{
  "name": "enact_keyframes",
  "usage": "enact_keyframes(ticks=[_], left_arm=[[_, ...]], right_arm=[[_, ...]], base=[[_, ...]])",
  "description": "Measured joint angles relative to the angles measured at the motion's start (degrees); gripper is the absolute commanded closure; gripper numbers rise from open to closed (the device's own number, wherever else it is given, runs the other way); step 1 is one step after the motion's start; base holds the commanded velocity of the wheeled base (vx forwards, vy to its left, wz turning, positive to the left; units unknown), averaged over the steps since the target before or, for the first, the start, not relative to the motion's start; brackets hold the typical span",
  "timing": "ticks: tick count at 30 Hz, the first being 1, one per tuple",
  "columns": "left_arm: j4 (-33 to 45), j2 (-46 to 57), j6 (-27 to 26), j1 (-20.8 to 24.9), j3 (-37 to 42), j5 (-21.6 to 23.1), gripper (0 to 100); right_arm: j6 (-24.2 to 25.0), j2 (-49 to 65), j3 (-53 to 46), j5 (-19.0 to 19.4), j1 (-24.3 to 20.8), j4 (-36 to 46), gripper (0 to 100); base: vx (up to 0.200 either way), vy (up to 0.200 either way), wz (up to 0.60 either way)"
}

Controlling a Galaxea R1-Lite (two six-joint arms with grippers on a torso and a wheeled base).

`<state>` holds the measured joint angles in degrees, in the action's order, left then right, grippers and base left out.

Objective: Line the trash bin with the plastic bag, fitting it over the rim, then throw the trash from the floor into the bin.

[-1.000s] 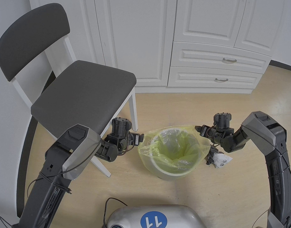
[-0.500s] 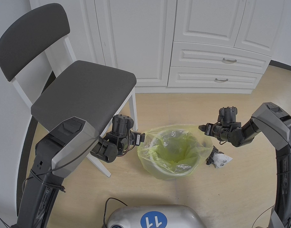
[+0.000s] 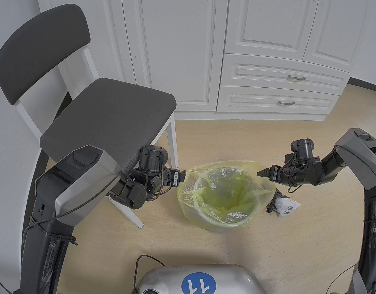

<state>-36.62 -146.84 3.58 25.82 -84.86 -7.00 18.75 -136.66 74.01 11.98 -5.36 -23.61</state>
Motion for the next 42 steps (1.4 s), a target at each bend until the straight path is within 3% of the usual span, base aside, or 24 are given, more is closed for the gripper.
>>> enact_keyframes(ticks=[4,11,25,35,42], left_arm=[[0.5,2.2,0.0,0.1,2.0,0.2,0],[0.6,4.5,0.0,0.0,5.5,0.2,0],[-0.3,3.3,0.1,-1.0,6.9,0.2,0],[0.3,-4.3,0.3,-1.6,-0.7,0.3,0],[2.9,-9.3,0.2,-2.3,-7.0,0.4,0]], right_arm=[[1.1,2.0,1.3,1.9,0.8,4.4,0],[0.9,3.6,2.0,1.9,1.0,4.6,0],[-4.7,-1.9,4.0,-4.1,1.5,4.5,0],[-3.3,-12.5,14.5,-10.2,1.6,6.1,0],[-0.5,-18.1,25.6,-11.9,1.1,16.5,0]], base=[[0.0,0.0,0.0],[0.0,0.0,0.0],[0.0,0.0,0.0],[0.0,0.0,0.0],[0.0,0.0,0.0]])
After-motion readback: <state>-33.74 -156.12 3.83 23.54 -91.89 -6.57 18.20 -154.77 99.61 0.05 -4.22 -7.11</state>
